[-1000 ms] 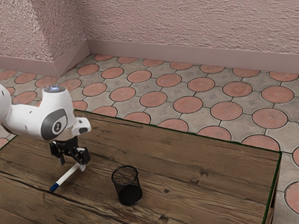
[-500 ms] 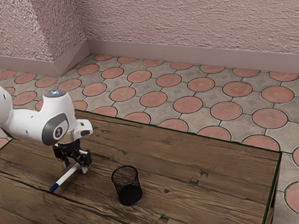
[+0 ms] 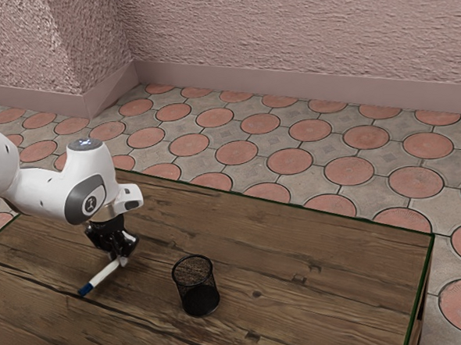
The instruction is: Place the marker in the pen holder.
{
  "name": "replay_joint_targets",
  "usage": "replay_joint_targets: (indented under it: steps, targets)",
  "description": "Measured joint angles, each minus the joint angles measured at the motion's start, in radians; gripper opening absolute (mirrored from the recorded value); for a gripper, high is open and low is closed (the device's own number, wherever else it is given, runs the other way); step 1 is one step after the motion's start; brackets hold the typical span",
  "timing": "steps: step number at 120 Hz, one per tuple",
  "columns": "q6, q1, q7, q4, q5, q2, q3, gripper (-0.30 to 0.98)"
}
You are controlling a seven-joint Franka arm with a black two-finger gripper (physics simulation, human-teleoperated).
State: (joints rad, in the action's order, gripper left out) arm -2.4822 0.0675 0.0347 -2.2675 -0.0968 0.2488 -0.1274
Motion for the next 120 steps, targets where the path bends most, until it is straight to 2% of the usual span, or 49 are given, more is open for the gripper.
replay_joint_targets:
  steps: [30,60,83,120]
  targets:
    - [0.0,0.0,-0.013,0.0,-0.013,-0.016,-0.001,-0.05]
    - [0.04,-0.007,-0.036,0.002,-0.033,-0.148,-0.003,-0.09]
    - [0.091,-0.093,-0.057,0.008,-0.042,-0.248,-0.014,-0.1]
    - [0.148,-0.238,-0.082,0.051,-0.037,-0.311,0.008,-0.1]
